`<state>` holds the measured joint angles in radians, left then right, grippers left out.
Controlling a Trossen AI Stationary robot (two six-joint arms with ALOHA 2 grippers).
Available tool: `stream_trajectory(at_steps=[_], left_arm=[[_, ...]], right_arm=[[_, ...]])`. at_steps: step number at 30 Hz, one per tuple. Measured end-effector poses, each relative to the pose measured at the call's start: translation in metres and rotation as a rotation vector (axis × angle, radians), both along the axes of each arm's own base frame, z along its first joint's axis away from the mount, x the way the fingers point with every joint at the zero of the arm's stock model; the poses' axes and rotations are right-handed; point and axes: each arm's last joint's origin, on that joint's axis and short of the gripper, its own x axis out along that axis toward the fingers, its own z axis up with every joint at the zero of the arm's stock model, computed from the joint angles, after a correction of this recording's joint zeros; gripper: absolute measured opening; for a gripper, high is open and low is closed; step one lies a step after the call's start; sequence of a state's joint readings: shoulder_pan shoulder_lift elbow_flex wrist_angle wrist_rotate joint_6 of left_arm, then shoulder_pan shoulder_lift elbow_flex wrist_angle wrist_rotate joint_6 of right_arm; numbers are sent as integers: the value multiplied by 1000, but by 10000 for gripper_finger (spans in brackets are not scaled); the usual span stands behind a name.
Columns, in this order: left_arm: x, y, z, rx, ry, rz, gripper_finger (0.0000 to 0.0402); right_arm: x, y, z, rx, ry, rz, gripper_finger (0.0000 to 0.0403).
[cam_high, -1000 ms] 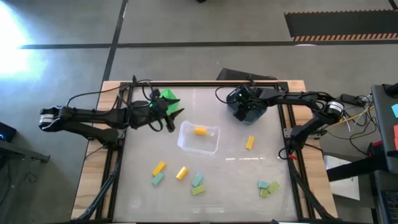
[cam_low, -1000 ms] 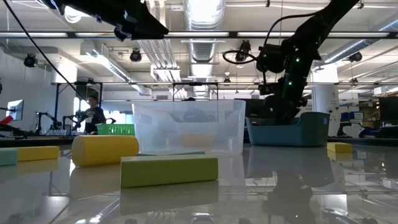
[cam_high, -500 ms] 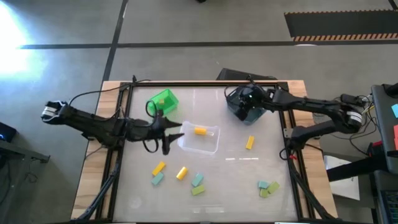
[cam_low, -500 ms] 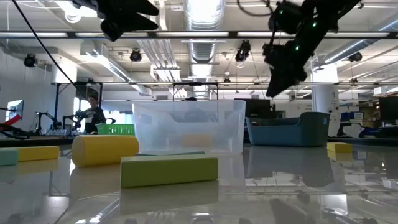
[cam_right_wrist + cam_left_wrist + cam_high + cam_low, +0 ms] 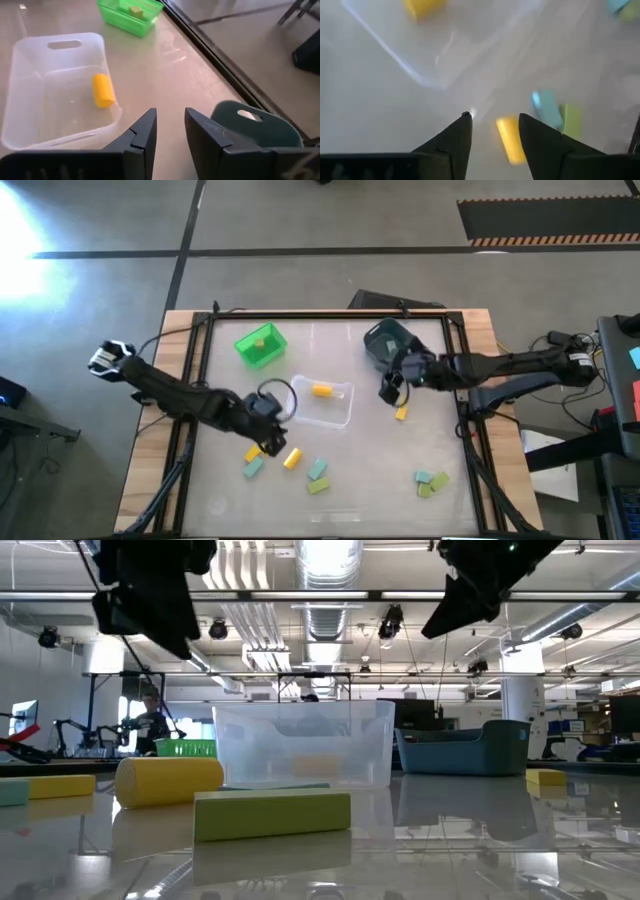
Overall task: Sort & place blocks by color
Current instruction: Put the yellow block into the transparent bin
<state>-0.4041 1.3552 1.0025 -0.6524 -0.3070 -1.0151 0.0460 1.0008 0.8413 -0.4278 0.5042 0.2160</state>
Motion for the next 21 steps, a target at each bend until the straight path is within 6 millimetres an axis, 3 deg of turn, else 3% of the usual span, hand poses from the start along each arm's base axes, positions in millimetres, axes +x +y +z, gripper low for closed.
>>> stream_trajectory(at_steps=[4, 12, 21], left_arm=[[14, -20, -8, -28, 175, 30, 128], [49, -53, -21, -61, 287, 89, 126], [60, -67, -46, -52, 353, 66, 187]], right_arm=[[1, 21, -2, -47, 0, 21, 85], [-2, 43, -1, -145, -24, 12, 88], [0, 47, 1, -149, -57, 27, 84]])
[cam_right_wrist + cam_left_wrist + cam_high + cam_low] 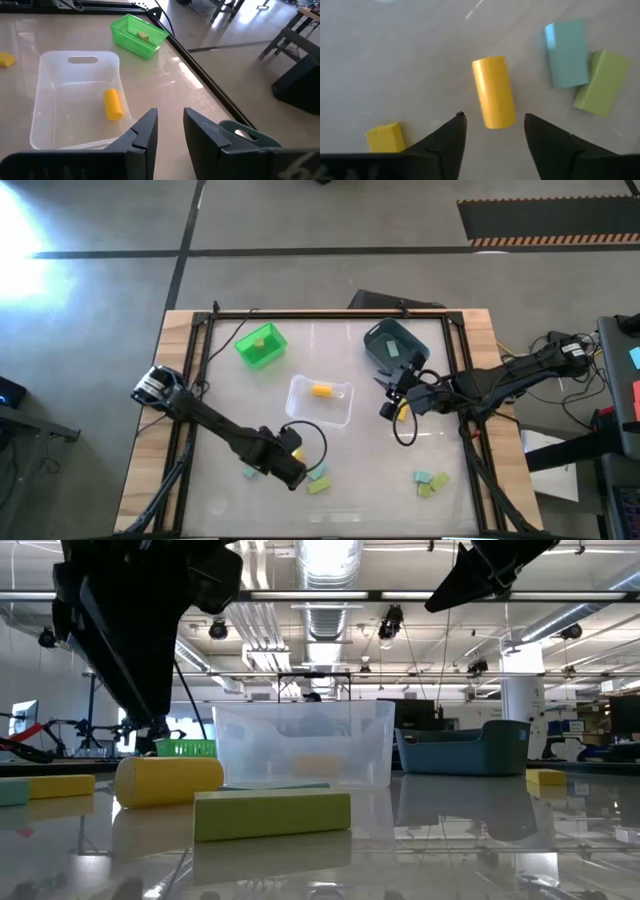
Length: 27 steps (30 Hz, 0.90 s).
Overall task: Sort & place blocks by color
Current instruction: Put the yellow block into the transparent bin
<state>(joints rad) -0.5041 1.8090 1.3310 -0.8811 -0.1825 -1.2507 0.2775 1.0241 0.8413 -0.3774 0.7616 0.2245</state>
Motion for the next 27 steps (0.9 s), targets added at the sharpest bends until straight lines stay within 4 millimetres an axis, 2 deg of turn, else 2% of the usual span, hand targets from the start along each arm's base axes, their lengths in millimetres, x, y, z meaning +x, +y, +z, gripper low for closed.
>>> stream_trajectory(at_steps=[5, 10, 19, 24, 27], left_arm=[[3, -2, -11, -2, -45, -26, 221], [1, 2, -29, 7, -87, -17, 217], [-1, 3, -51, -54, -169, 34, 176], [-1, 4, -52, -68, -172, 67, 118], [-1, 3, -52, -72, -171, 66, 110]], right_arm=[[0, 0, 0, 0, 0, 1, 89], [0, 0, 0, -6, 5, 5, 93], [0, 0, 0, -31, 22, 20, 85], [0, 0, 0, -38, 27, 25, 85], [0, 0, 0, -38, 27, 25, 89]])
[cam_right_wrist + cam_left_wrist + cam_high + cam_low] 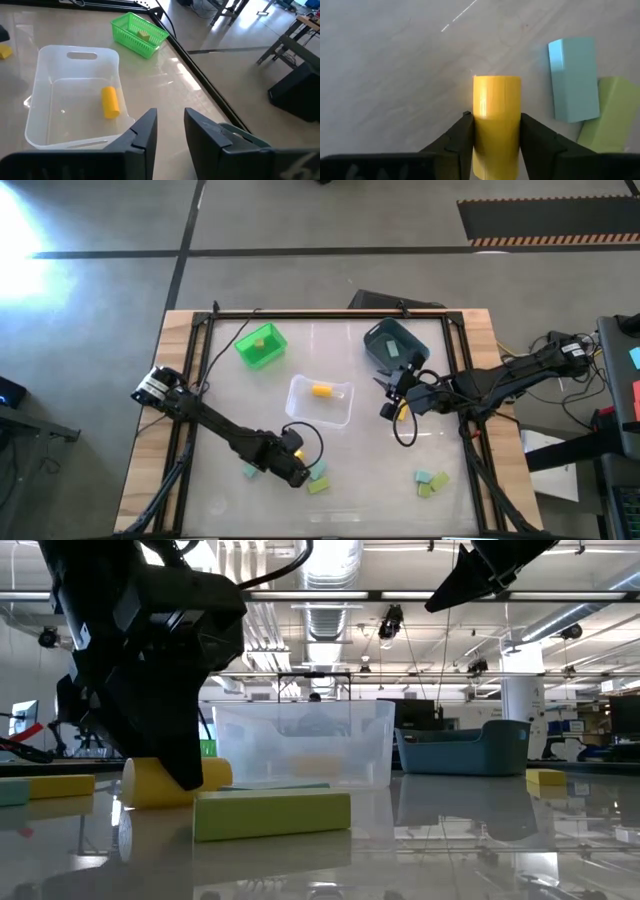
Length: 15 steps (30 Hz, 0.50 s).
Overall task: Sort & place blocks by color
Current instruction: Put the yellow block into the transparent bin
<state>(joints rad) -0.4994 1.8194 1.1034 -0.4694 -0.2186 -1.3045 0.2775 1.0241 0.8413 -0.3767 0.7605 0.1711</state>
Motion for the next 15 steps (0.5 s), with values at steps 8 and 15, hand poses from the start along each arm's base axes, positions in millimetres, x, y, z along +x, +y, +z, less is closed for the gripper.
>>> stream_trajectory(at_steps=[8, 15], left_arm=[[-6, 1, 26, 7, 38, -153, 110], [-3, 0, 74, -5, 53, -499, 110]], right_arm=[[0, 0, 0, 3, 0, -1, 91], [0, 0, -1, 1, 6, -1, 78]])
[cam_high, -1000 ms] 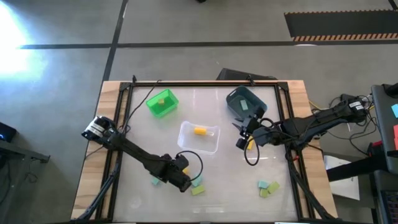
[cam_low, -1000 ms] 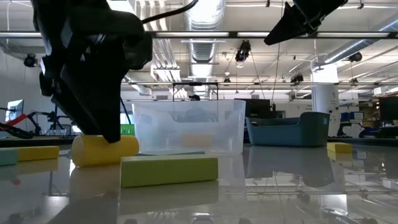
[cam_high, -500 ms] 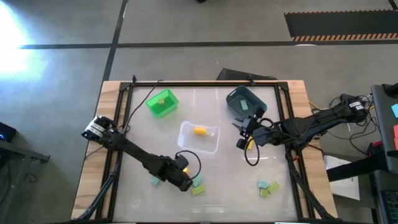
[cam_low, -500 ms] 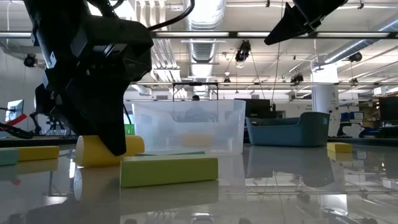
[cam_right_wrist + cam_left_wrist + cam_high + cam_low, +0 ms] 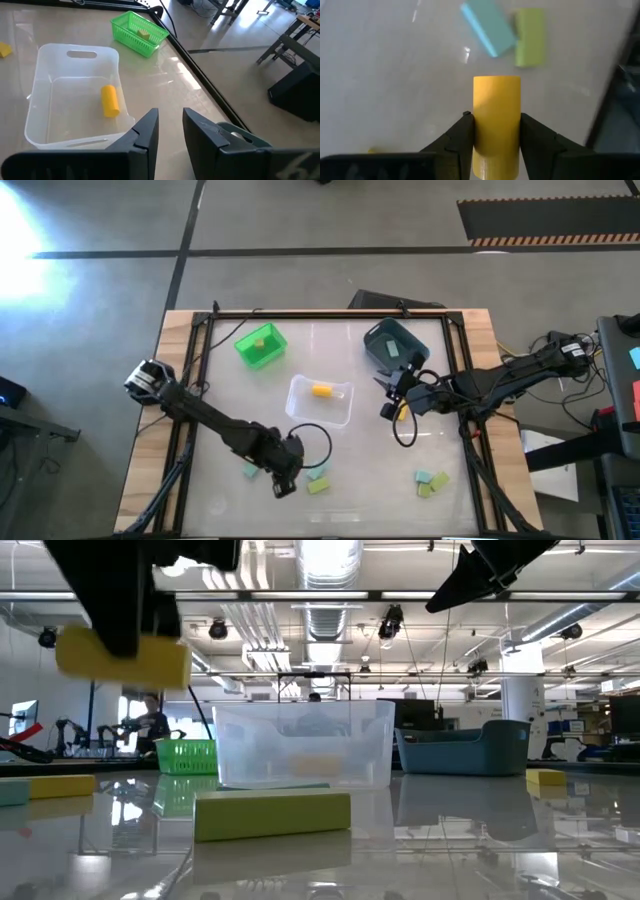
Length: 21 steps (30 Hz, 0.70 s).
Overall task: Sort & place blocks by color
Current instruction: Put the yellow block into the transparent bin
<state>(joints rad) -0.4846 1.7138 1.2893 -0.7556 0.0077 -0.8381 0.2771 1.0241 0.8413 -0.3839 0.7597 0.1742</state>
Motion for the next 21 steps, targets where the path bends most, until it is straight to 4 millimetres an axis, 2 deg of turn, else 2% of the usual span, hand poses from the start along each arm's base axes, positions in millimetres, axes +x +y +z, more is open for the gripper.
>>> stream_trajectory(at_steps=[6, 11, 21], left_arm=[[14, 15, 43, 64, -44, -166, 110], [21, 38, 66, 158, -63, -271, 110], [39, 101, 68, 303, -97, -418, 110]], right_arm=[[0, 1, 0, 9, -5, -1, 69], [-2, 9, -1, 28, -16, 26, 69], [-8, 26, -7, 86, -38, 64, 71]])
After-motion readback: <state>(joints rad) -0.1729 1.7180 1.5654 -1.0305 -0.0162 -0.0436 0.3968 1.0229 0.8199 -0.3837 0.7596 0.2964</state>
